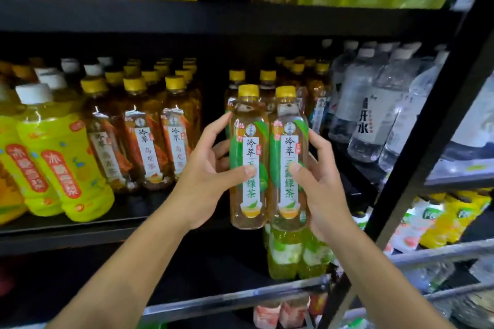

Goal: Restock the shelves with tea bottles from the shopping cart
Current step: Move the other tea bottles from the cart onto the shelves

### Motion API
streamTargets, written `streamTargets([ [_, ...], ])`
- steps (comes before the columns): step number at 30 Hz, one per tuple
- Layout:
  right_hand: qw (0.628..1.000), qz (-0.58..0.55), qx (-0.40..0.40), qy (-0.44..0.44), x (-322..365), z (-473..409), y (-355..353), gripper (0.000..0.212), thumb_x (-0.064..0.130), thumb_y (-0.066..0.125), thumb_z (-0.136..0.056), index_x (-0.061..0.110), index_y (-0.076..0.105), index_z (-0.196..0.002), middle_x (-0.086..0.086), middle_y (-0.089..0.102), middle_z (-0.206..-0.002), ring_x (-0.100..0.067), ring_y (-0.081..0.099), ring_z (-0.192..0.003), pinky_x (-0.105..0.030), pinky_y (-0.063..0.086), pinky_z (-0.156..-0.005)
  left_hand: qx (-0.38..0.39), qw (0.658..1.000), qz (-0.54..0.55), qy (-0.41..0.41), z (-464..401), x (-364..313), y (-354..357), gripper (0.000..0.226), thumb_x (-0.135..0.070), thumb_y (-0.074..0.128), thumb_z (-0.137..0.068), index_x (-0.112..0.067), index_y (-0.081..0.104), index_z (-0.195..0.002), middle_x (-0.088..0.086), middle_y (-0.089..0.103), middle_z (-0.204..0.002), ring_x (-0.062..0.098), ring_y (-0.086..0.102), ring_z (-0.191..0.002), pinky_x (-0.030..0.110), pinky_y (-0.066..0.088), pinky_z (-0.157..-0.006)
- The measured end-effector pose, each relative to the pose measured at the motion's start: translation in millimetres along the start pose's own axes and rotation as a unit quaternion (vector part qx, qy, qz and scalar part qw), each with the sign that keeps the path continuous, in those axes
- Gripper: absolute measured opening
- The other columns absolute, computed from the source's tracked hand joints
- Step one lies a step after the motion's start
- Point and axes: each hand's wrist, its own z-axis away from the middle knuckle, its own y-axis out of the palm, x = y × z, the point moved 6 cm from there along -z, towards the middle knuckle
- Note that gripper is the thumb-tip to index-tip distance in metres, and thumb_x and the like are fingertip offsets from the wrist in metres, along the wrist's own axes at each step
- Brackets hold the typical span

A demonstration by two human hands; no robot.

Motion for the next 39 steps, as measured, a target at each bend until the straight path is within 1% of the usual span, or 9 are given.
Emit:
streamTargets([
  [6, 0.998, 0.001, 0.027, -0.050, 8, -50, -1, 0.056, 0.021, 0.072, -0.092, 0.039, 0.045, -0.138, 0.005, 0.064, -0.133, -0.017, 0.062, -0.125, -0.051, 0.054, -0.101, -0.045, 0.998, -0.019, 0.049, -35, -11, 8, 0.083, 0.002, 0.070, -0.083, -0.047, 0.041, -0.143, -0.012, 0.069, -0.120, 0.015, 0.065, -0.121, 0.031, 0.058, -0.089],
  [12, 0.997, 0.037, 0.042, -0.056, -13, -54, -3, 0.061, 0.038, 0.073, -0.085, 0.065, 0.044, -0.132, 0.012, 0.056, -0.145, -0.013, 0.052, -0.137, -0.051, 0.048, -0.109, -0.078, 0.994, -0.030, 0.071, -32, 3, 8, 0.085, 0.002, 0.069, -0.084, -0.039, 0.034, -0.150, -0.020, 0.062, -0.134, 0.011, 0.057, -0.132, 0.029, 0.055, -0.095],
  [15, 0.996, 0.054, 0.049, -0.059, -18, -51, -2, 0.061, 0.041, 0.073, -0.083, 0.070, 0.045, -0.128, 0.012, 0.056, -0.144, -0.013, 0.050, -0.138, -0.049, 0.050, -0.108, -0.089, 0.993, -0.035, 0.066, -26, 13, 5, 0.085, 0.000, 0.070, -0.083, -0.043, 0.035, -0.147, -0.024, 0.061, -0.134, 0.007, 0.056, -0.132, 0.029, 0.055, -0.097],
  [21, 0.990, 0.104, 0.042, -0.087, -19, -46, -2, 0.065, 0.040, 0.074, -0.085, 0.050, 0.041, -0.141, 0.008, 0.056, -0.145, -0.014, 0.050, -0.138, -0.054, 0.047, -0.109, -0.106, 0.984, -0.126, 0.070, -19, 18, -4, 0.087, 0.001, 0.069, -0.090, -0.042, 0.026, -0.153, -0.032, 0.054, -0.140, -0.004, 0.049, -0.134, 0.023, 0.049, -0.103],
  [23, 0.989, 0.115, 0.032, -0.089, -20, -44, -3, 0.063, 0.037, 0.074, -0.085, 0.048, 0.042, -0.138, 0.012, 0.058, -0.141, -0.011, 0.053, -0.135, -0.050, 0.048, -0.109, -0.128, 0.977, -0.153, 0.075, -15, 22, -5, 0.087, -0.001, 0.070, -0.091, -0.035, 0.025, -0.157, -0.024, 0.051, -0.146, -0.003, 0.049, -0.135, 0.021, 0.047, -0.105],
  [27, 0.985, 0.153, 0.014, -0.076, -23, -39, -7, 0.056, 0.024, 0.077, -0.088, 0.049, 0.045, -0.126, 0.030, 0.060, -0.125, 0.001, 0.057, -0.124, -0.039, 0.052, -0.104, -0.184, 0.957, -0.205, 0.095, -8, 29, -6, 0.076, -0.007, 0.075, -0.089, -0.027, 0.038, -0.152, -0.011, 0.055, -0.144, 0.004, 0.052, -0.134, 0.035, 0.049, -0.109],
  [31, 0.975, 0.208, 0.004, -0.077, -24, -34, -12, 0.056, 0.024, 0.077, -0.088, 0.052, 0.046, -0.125, 0.028, 0.054, -0.121, -0.010, 0.056, -0.122, -0.043, 0.054, -0.100, -0.232, 0.930, -0.256, 0.125, 2, 33, -7, 0.068, -0.014, 0.078, -0.087, -0.020, 0.047, -0.148, -0.006, 0.054, -0.139, 0.016, 0.056, -0.129, 0.045, 0.053, -0.103],
  [36, 0.969, 0.235, -0.013, -0.076, -21, -36, -8, 0.051, 0.015, 0.076, -0.089, 0.033, 0.049, -0.129, 0.040, 0.054, -0.112, -0.004, 0.057, -0.116, -0.037, 0.056, -0.095, -0.281, 0.915, -0.264, 0.119, 8, 29, 3, 0.066, -0.013, 0.077, -0.088, -0.044, 0.046, -0.137, -0.020, 0.058, -0.132, 0.005, 0.057, -0.124, 0.039, 0.052, -0.101],
  [39, 0.971, 0.231, -0.033, -0.055, -22, -45, -10, 0.044, 0.017, 0.079, -0.087, 0.028, 0.053, -0.122, 0.024, 0.061, -0.110, -0.001, 0.060, -0.109, -0.031, 0.060, -0.086, -0.295, 0.917, -0.250, 0.097, 1, 30, 0, 0.063, -0.013, 0.078, -0.088, -0.045, 0.047, -0.133, -0.024, 0.058, -0.130, 0.005, 0.058, -0.123, 0.039, 0.054, -0.098],
])
